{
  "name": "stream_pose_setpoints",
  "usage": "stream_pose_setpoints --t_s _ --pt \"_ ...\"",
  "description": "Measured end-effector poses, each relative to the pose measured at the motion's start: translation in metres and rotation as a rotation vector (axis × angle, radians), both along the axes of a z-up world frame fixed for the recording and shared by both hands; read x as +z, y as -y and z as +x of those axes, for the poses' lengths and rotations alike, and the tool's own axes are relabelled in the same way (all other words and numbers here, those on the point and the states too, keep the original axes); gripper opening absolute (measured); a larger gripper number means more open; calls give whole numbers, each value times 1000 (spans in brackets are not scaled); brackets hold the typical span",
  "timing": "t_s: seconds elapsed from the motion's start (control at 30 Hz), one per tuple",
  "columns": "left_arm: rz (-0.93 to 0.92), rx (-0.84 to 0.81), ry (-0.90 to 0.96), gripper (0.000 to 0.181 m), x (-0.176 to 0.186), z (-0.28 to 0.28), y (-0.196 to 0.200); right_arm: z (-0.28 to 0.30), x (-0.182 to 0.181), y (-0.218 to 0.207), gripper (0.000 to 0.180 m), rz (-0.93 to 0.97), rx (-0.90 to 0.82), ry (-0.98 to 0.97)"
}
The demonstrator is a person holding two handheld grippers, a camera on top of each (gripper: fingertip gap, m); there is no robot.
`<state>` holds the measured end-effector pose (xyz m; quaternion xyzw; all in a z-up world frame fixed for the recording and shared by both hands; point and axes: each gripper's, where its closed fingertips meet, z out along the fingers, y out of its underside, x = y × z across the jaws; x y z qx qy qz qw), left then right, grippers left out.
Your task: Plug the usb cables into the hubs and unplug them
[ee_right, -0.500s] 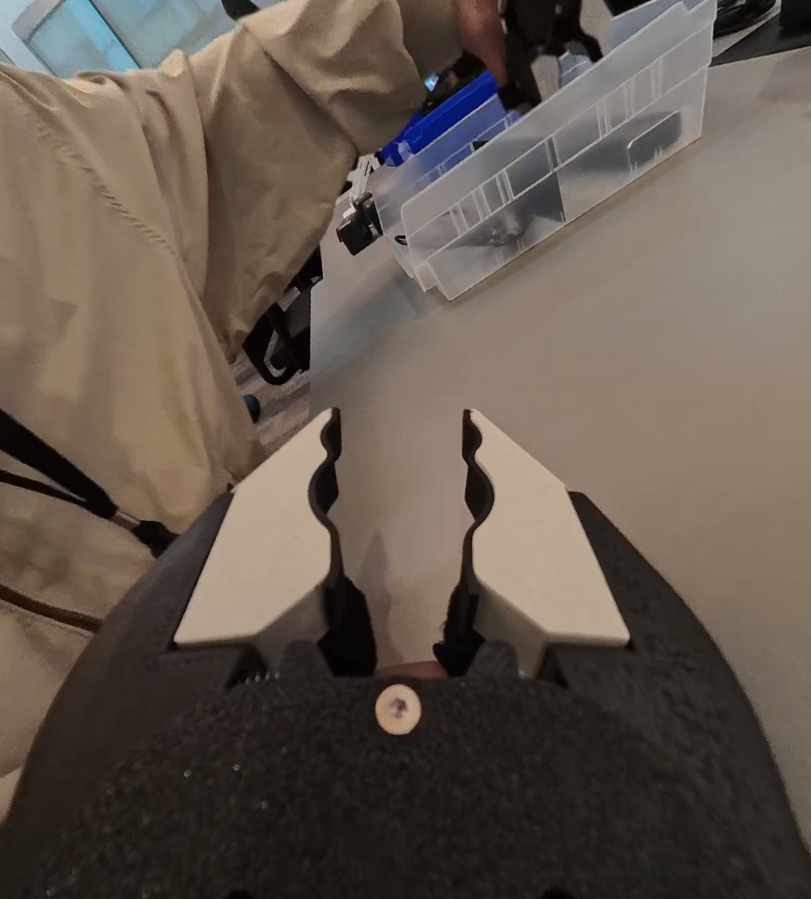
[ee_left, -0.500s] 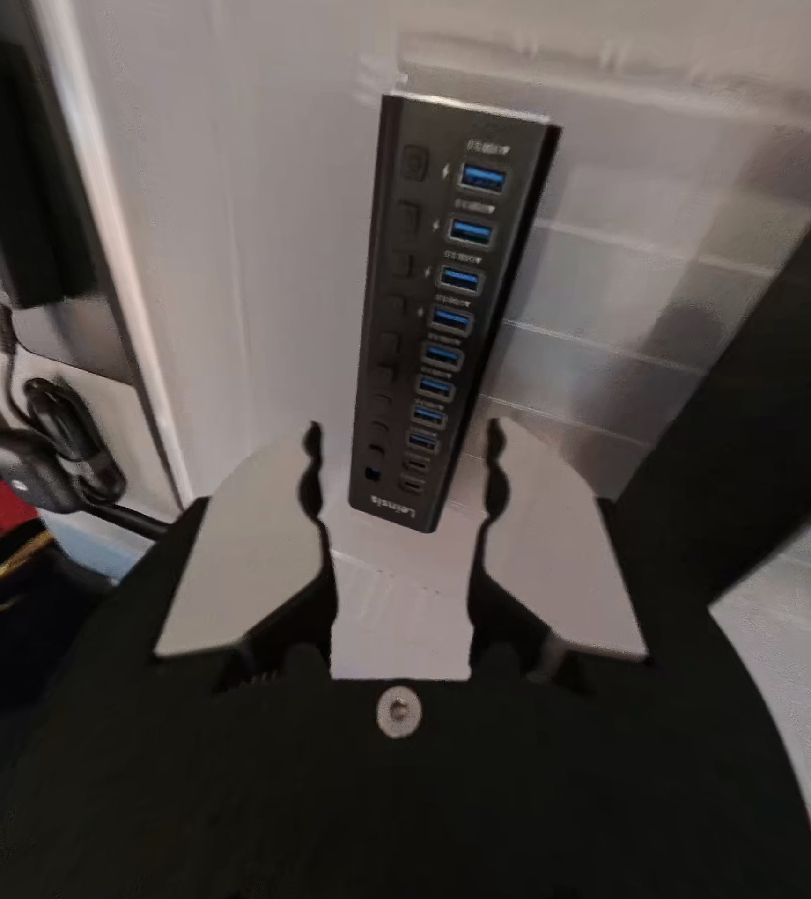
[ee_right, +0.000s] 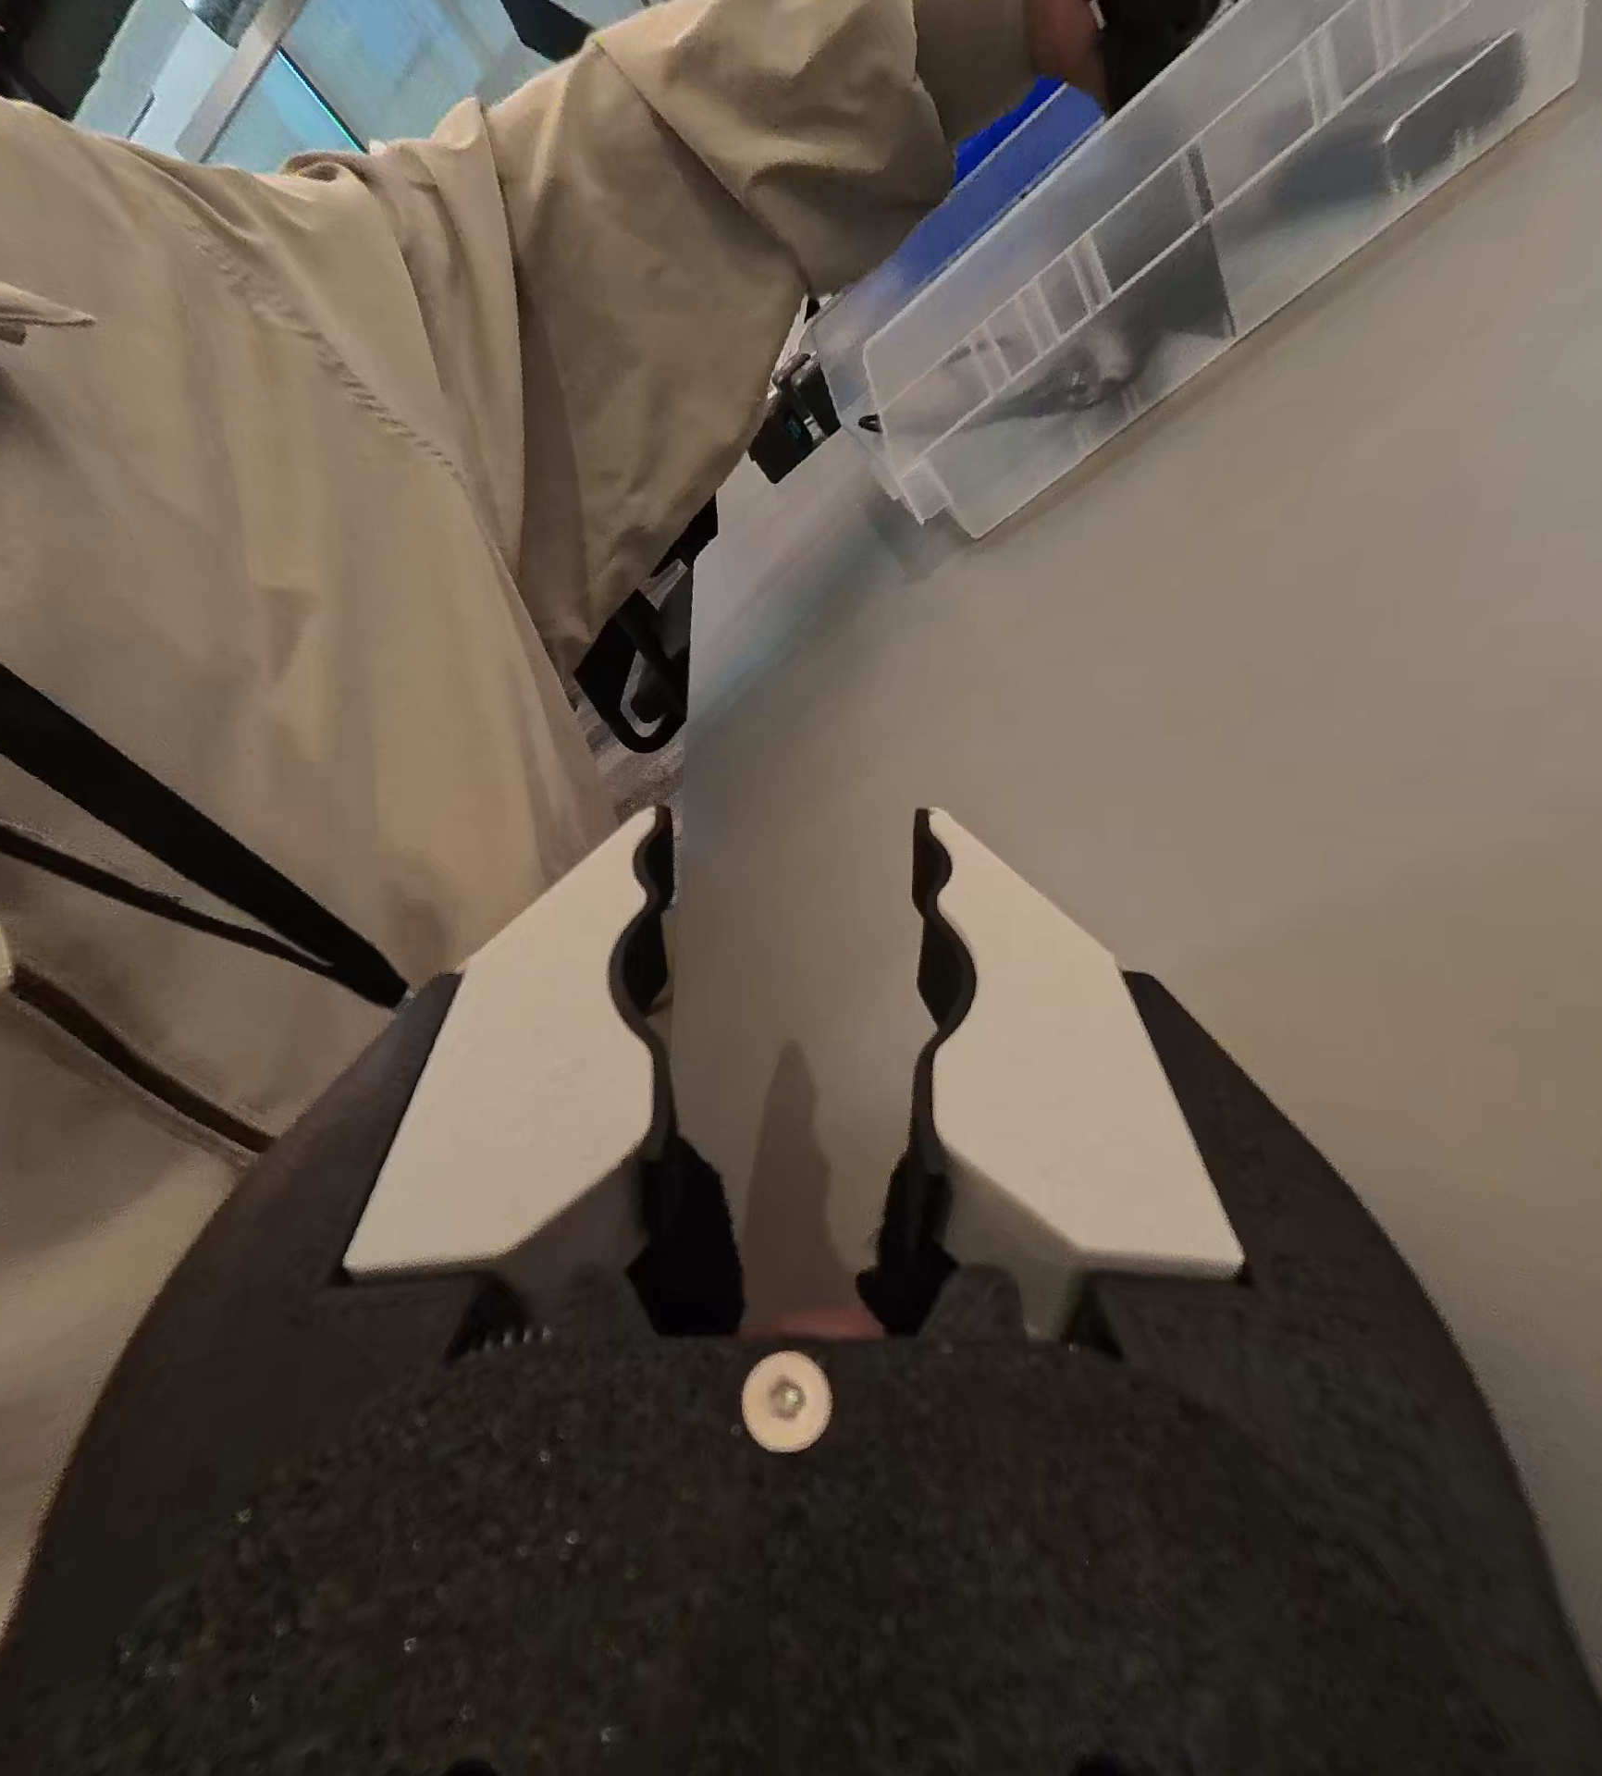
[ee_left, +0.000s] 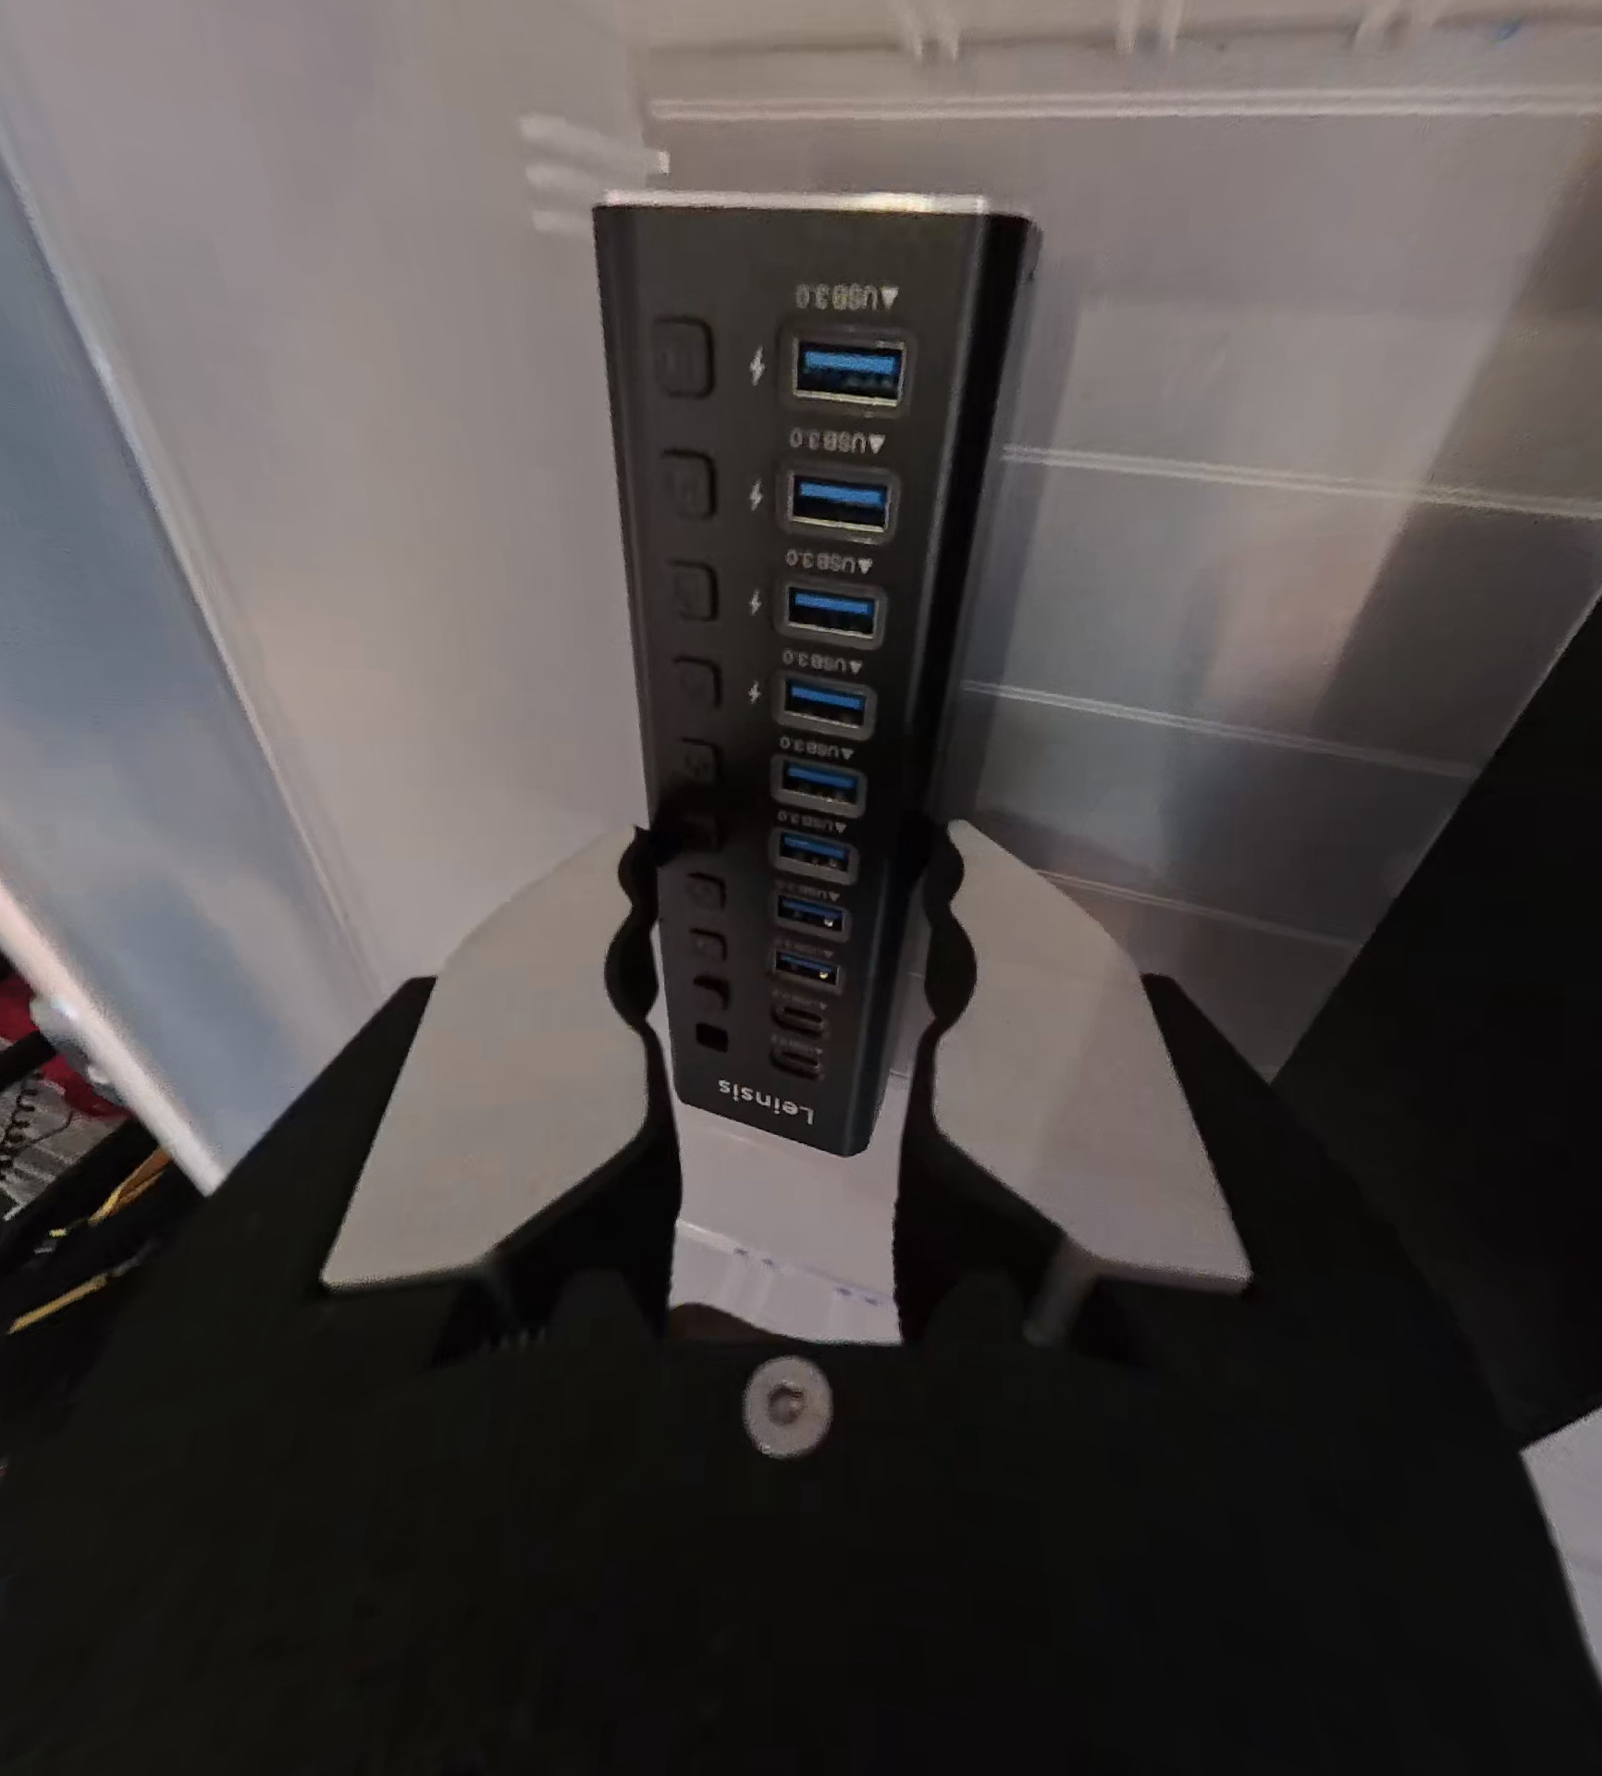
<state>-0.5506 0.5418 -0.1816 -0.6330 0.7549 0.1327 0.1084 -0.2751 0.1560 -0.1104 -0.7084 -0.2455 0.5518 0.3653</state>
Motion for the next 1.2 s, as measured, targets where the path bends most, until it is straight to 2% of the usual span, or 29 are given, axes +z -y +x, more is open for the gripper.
stream_pose_setpoints --t_s 0.27,0.4,0.6,0.73,0.9,1.0,1.1,1.2 --pt "50 13 -25 53 3 -6 11 0 7 0 49 -4 -8 -28" --pt "126 -11 -45 53 23 -8 17 0 8 1 49 3 -13 -27" --pt "359 -102 -146 53 91 -11 25 -2 8 2 49 5 -18 -13" --pt "668 -278 -336 55 155 -4 38 -1 7 -4 49 7 -53 9" --pt "916 -533 -432 53 205 38 92 5 25 -34 49 28 -126 101" --pt "1028 -686 -459 53 227 75 135 -2 68 -60 49 125 -143 133" --pt "1082 -823 -465 53 238 114 183 -18 108 -87 49 239 -162 175" --pt "1094 -951 -464 53 237 151 226 -43 121 -100 54 303 -118 234"
